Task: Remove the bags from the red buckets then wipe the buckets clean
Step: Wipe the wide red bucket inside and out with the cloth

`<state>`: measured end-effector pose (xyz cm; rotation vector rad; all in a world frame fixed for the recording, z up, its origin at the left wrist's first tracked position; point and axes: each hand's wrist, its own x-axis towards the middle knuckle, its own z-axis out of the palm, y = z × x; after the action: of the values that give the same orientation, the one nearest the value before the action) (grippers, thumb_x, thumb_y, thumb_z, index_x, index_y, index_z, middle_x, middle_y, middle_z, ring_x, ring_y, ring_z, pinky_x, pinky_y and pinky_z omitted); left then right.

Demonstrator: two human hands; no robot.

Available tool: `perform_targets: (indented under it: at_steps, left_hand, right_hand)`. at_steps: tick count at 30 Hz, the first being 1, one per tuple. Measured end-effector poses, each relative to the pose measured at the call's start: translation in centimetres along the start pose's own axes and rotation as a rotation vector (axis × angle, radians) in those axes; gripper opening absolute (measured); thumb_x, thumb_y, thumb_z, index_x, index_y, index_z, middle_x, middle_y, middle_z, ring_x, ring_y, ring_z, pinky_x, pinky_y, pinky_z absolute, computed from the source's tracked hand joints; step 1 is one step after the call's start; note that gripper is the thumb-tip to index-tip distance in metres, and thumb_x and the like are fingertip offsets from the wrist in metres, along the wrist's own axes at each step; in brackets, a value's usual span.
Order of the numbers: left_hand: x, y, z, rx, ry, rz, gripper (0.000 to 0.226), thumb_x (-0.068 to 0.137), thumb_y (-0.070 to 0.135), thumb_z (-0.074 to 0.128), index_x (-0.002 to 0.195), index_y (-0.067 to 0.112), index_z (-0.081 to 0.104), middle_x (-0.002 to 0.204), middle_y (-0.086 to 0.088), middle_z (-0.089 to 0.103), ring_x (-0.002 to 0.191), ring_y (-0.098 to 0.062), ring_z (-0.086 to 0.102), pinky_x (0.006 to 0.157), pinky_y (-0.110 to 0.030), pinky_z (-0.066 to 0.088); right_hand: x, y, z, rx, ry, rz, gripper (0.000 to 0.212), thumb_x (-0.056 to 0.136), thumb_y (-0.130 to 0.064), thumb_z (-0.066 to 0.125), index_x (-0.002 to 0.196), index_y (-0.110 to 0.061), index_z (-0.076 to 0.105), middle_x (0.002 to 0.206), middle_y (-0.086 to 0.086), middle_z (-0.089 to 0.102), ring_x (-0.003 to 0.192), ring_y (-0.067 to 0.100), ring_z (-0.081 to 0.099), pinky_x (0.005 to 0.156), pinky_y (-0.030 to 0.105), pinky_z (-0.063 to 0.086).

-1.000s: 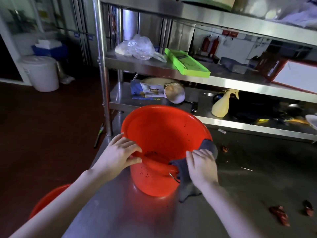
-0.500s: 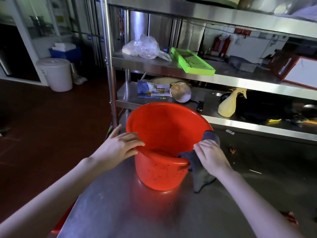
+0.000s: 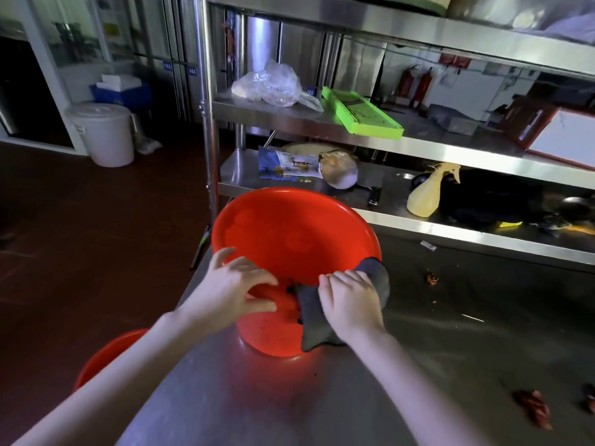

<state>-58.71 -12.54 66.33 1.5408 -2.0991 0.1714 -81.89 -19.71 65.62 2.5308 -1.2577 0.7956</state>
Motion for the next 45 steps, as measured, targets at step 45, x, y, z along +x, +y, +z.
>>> perform_targets:
  at_steps: [45]
  left_hand:
    - [-0.9,1.0,-1.7,-0.004,0.035,-0.081,0.035,0.067,0.046,0.080,0.094,0.027,0.068,0.088,0.015,0.065,0.086,-0.012,0.063,0.090,-0.041,0.035]
  right_hand:
    - [0.8,-4.3,0.3,-0.019,-0.013,0.078,0.041,0.091,-0.025,0.043,0.054,-0.016,0.060,0.054,0.002,0.060,0.056,0.027,0.058,0.063,0.035,0.046]
